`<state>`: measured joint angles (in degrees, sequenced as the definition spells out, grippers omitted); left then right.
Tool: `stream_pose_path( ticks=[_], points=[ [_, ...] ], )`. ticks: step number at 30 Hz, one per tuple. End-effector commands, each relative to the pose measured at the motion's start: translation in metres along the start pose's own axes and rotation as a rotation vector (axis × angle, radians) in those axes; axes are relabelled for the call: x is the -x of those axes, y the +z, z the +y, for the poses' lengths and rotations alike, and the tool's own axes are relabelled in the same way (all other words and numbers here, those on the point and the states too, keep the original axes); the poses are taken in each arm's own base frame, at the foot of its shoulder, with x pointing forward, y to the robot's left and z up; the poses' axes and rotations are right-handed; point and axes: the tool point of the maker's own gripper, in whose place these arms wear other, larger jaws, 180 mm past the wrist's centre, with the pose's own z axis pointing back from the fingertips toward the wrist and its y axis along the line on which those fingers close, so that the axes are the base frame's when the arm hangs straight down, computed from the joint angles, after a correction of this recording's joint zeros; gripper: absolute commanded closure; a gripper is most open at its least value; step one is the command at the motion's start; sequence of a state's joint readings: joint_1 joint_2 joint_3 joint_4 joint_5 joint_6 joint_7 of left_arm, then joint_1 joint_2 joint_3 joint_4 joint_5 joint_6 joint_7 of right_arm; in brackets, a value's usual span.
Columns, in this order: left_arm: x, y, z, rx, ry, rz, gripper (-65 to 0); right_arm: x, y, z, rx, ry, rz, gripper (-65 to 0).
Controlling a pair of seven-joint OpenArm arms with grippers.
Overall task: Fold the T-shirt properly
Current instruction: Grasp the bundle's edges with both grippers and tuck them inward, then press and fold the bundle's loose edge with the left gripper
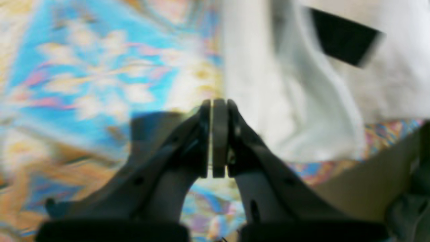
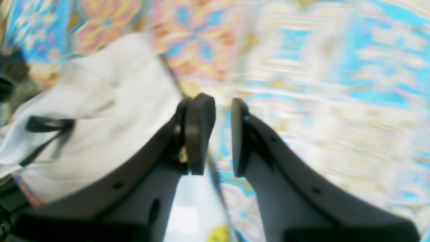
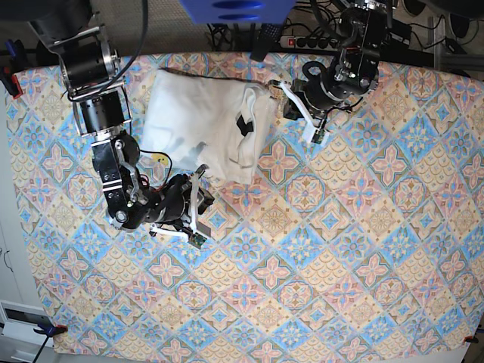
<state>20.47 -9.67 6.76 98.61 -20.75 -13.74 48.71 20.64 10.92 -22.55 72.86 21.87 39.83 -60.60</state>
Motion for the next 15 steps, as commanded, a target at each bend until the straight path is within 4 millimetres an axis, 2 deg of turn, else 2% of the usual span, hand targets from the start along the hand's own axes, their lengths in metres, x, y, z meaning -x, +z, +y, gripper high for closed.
stream_pose_path(
  ticks=[1, 5, 7, 9, 12, 15],
  points=[
    [-0.014, 0.006, 0.012, -0.024, 0.014, -0.050, 0.0, -0.021, 0.008, -0.005, 0.009, 0.018, -0.062, -12.2],
    [-0.023, 0.017, 0.042, -0.096, 0.065, -0.090, 0.0, -0.013, 0.011, -0.011, 0.022, 0.021, -0.042, -12.2],
    [-0.033, 0.024, 0.036, -0.071, 0.075, -0.126, 0.0, -0.006, 0.009, -0.007, 0.013, 0.010, -0.033, -12.2],
    [-0.038, 0.037, 0.016, -0.009, 0.091, -0.167, 0.0, 0.005, 0.004, 0.000, -0.003, -0.003, -0.018, -12.2],
    [-0.054, 0.056, -0.027, 0.116, 0.085, -0.233, 0.0, 0.007, 0.003, 0.002, -0.008, -0.007, -0.016, -12.2],
    [-0.057, 0.057, -0.070, 0.240, 0.069, -0.234, 0.0, 0.008, 0.002, 0.003, -0.009, -0.011, -0.019, -12.2]
  ],
)
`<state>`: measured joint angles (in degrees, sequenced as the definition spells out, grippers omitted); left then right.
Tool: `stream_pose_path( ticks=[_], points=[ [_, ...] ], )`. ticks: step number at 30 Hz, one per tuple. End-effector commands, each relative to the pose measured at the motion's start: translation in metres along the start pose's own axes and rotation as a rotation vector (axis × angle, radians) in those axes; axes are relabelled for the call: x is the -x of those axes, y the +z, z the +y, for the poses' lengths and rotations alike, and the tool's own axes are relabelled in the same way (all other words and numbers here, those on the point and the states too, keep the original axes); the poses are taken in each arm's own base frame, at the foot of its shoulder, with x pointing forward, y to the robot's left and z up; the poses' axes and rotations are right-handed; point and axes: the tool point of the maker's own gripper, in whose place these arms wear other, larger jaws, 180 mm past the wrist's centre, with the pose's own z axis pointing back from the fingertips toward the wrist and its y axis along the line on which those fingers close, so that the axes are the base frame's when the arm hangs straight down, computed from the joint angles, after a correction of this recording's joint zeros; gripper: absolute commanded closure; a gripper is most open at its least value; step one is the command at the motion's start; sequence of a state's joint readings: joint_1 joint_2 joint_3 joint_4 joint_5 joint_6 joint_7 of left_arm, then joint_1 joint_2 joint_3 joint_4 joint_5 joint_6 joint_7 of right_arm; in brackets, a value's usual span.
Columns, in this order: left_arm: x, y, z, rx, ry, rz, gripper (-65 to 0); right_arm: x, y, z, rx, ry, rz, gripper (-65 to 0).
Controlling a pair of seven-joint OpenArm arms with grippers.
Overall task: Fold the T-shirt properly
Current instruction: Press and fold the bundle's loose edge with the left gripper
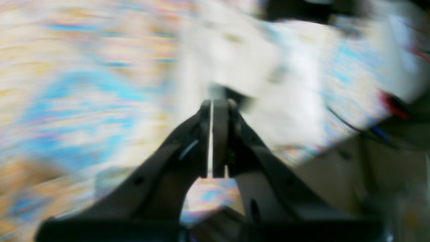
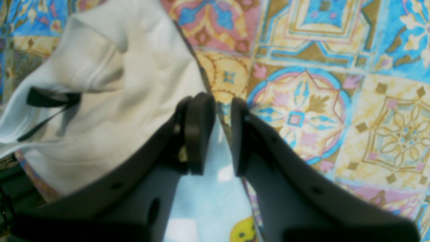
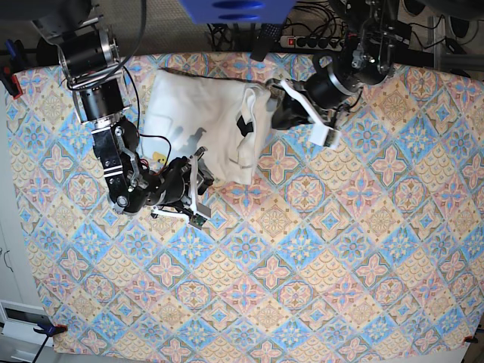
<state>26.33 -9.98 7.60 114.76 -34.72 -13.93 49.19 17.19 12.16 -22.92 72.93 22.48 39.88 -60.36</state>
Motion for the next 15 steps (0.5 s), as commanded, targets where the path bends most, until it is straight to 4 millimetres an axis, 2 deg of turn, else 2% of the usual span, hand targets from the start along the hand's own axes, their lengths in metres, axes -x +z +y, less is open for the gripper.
stream_pose_path(
  ticks=[1, 4, 7, 13, 15],
  points=[
    [-0.007, -0.002, -0.015, 0.044, -0.012, -0.026, 0.0, -0.023, 0.010, -0.011, 0.025, 0.017, -0.063, -12.2],
    [0.006, -0.012, -0.046, 0.126, -0.029, 0.015, 0.0, -0.022, 0.017, -0.021, 0.045, -0.010, -0.077, -12.2],
    [0.010, -0.022, -0.055, 0.157, -0.040, 0.038, 0.0, -0.022, 0.022, -0.030, 0.065, -0.041, -0.094, -12.2],
    [0.035, -0.051, -0.007, 0.000, -0.042, 0.140, 0.0, -0.021, 0.024, -0.032, 0.069, -0.046, -0.095, -12.2],
    [0.037, -0.054, 0.005, -0.039, -0.066, 0.156, 0.0, -0.018, 0.026, -0.034, 0.075, -0.046, -0.089, -12.2]
  ],
)
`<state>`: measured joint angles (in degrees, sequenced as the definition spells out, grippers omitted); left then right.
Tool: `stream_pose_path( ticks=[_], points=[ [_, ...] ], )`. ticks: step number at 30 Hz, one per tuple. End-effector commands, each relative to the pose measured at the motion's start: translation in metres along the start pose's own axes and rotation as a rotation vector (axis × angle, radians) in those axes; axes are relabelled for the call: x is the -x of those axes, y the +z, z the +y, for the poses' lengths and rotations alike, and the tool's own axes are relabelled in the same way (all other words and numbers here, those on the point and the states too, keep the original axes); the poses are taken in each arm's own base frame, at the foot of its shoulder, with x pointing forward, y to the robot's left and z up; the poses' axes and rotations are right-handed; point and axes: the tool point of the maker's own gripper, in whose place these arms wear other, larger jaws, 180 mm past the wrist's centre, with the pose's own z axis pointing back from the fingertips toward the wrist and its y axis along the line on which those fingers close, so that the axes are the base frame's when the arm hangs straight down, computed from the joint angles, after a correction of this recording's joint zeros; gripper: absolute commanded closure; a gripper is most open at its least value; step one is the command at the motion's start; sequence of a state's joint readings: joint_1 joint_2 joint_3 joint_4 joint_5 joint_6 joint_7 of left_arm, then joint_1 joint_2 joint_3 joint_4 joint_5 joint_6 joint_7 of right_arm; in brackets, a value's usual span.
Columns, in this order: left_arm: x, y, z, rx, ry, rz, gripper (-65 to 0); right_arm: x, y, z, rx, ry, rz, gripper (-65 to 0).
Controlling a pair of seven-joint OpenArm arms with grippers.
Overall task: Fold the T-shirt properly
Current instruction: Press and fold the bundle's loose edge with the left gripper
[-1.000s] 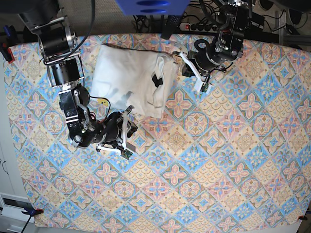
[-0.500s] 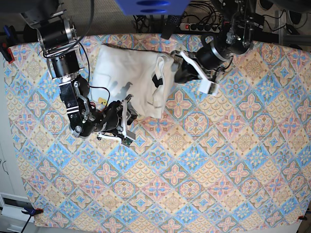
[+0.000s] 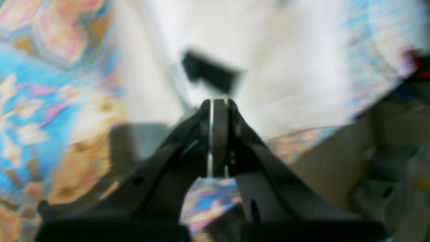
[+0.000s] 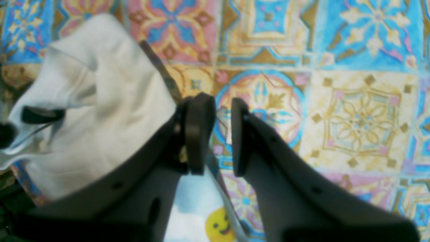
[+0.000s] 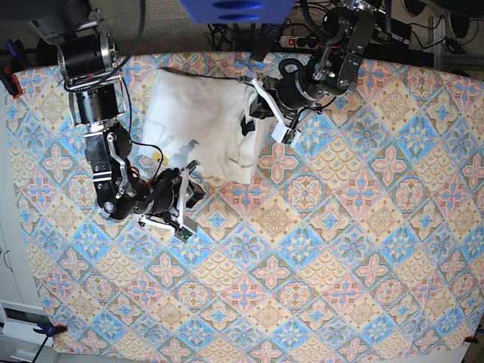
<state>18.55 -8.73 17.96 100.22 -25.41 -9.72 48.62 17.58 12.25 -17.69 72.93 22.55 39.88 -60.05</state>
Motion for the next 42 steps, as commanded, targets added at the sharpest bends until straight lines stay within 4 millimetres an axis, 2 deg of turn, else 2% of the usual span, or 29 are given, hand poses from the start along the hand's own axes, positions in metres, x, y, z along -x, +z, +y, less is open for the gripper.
stream_pose_path(
  ticks=[1, 3, 6, 10, 13, 16, 17, 19, 22, 25, 30, 32, 34, 38, 42],
  points=[
    [-0.011, 0.002, -0.002, 0.006, -0.018, -0.039, 0.0, -0.014, 0.010, -0.011, 0.025, 0.020, -0.036, -12.2],
    [-0.012, 0.003, 0.006, -0.027, -0.046, -0.049, 0.0, -0.013, 0.010, -0.011, 0.026, 0.021, -0.034, -12.2],
    [-0.006, 0.008, 0.035, -0.111, -0.088, -0.034, 0.0, -0.013, 0.010, -0.011, 0.025, 0.020, -0.033, -12.2],
    [-0.001, 0.017, 0.080, -0.228, -0.042, -0.027, 0.0, -0.013, 0.010, -0.011, 0.025, 0.020, -0.033, -12.2],
    [-0.004, 0.031, 0.111, -0.303, 0.012, -0.048, 0.0, -0.013, 0.010, -0.011, 0.025, 0.020, -0.033, -12.2],
    [-0.009, 0.048, 0.129, -0.355, 0.043, -0.085, 0.0, -0.013, 0.010, -0.010, 0.024, 0.021, -0.033, -12.2],
    [-0.015, 0.055, 0.129, -0.360, 0.038, -0.109, 0.0, -0.013, 0.010, -0.010, 0.023, 0.022, -0.032, -12.2],
    [-0.025, 0.069, 0.112, -0.333, 0.033, -0.159, 0.0, -0.013, 0.010, -0.010, 0.024, 0.021, -0.033, -12.2],
    [-0.036, 0.079, 0.061, -0.203, 0.021, -0.216, 0.0, -0.010, 0.012, -0.014, 0.032, 0.020, -0.027, -12.2],
    [-0.022, 0.076, 0.011, -0.068, 0.000, -0.183, 0.0, -0.008, 0.013, -0.016, 0.037, 0.021, -0.022, -12.2],
    [0.015, 0.058, -0.043, 0.089, -0.073, -0.058, -0.1, 0.001, 0.020, -0.027, 0.060, 0.022, -0.001, -12.2],
    [0.022, 0.054, -0.047, 0.102, -0.076, -0.038, -0.1, 0.004, 0.023, -0.031, 0.070, 0.024, 0.006, -12.2],
    [0.022, 0.048, -0.043, 0.094, -0.079, -0.031, -0.1, 0.005, 0.024, -0.032, 0.072, 0.024, 0.008, -12.2],
    [0.032, 0.027, -0.017, 0.034, -0.086, 0.022, -0.2, 0.005, 0.024, -0.032, 0.072, 0.024, 0.006, -12.1],
    [0.034, 0.011, 0.005, -0.027, -0.107, 0.050, -0.2, 0.005, 0.024, -0.032, 0.072, 0.024, 0.005, -12.1]
  ],
)
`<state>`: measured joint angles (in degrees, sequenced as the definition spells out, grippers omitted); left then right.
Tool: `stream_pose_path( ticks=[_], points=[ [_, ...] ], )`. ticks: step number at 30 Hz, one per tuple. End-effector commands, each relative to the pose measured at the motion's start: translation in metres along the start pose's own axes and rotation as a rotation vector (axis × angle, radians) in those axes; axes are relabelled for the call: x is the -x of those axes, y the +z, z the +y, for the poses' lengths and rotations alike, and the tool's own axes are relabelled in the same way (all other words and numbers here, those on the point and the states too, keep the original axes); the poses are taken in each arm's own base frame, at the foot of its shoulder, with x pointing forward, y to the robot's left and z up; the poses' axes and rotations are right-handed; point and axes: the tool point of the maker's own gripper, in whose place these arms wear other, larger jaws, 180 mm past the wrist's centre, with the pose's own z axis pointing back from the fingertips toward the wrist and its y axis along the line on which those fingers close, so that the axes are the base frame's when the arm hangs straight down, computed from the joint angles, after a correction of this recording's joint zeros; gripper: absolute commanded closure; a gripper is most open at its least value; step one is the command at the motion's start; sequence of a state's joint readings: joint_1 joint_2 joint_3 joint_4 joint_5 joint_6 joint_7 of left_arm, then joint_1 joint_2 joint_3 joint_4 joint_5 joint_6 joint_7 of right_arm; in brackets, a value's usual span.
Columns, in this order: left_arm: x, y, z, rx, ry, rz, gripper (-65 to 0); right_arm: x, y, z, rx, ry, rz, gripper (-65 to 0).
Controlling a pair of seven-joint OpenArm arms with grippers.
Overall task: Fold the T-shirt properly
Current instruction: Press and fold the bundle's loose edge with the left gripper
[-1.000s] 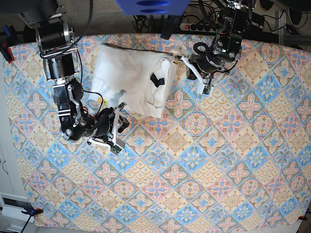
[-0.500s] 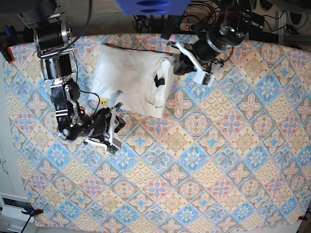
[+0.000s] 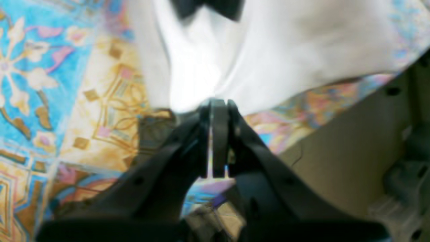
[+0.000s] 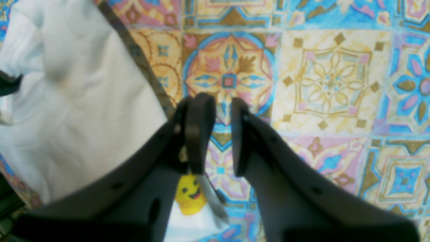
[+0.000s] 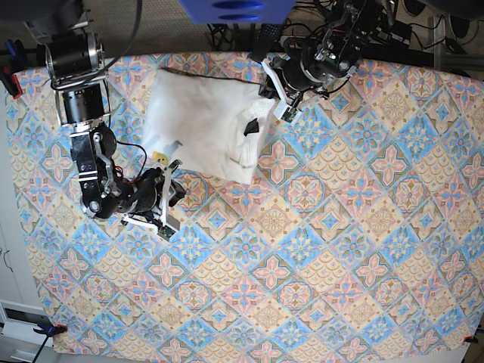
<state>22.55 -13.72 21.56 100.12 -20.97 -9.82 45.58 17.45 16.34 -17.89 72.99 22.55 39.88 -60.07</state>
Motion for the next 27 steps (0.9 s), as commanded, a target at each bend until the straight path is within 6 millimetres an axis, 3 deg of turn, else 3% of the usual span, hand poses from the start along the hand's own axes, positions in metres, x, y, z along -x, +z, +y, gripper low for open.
stream_pose_path(
  ticks=[1, 5, 10, 18, 20, 22, 25, 27],
  points=[
    [-0.012, -0.001, 0.001, 0.000, -0.005, -0.035, -0.2, -0.017, 0.010, -0.009, 0.023, 0.018, -0.046, -12.1],
    [-0.022, -0.006, 0.028, -0.098, 0.056, -0.082, -0.2, -0.027, 0.016, -0.009, 0.035, 0.042, -0.070, -12.1],
    [-0.010, 0.000, 0.083, -0.234, 0.166, -0.078, -0.2, -0.030, 0.019, -0.009, 0.042, 0.055, -0.079, -12.1],
    [-0.015, 0.017, 0.121, -0.322, 0.230, -0.119, -0.2, -0.026, 0.015, -0.006, 0.032, 0.057, -0.063, -12.1],
    [-0.025, 0.026, 0.120, -0.327, 0.223, -0.155, -0.2, -0.018, 0.011, 0.000, 0.019, 0.062, -0.030, -12.1],
    [-0.028, 0.039, 0.107, -0.312, 0.202, -0.179, -0.2, -0.013, 0.010, 0.002, 0.016, 0.069, -0.010, -12.1],
    [-0.038, 0.063, 0.068, -0.257, 0.158, -0.236, 0.0, -0.001, 0.013, -0.012, 0.076, 0.102, 0.050, -12.0],
    [-0.034, 0.067, 0.035, -0.189, 0.119, -0.217, 0.0, 0.008, 0.014, -0.022, 0.128, 0.133, 0.103, -12.0]
  ],
)
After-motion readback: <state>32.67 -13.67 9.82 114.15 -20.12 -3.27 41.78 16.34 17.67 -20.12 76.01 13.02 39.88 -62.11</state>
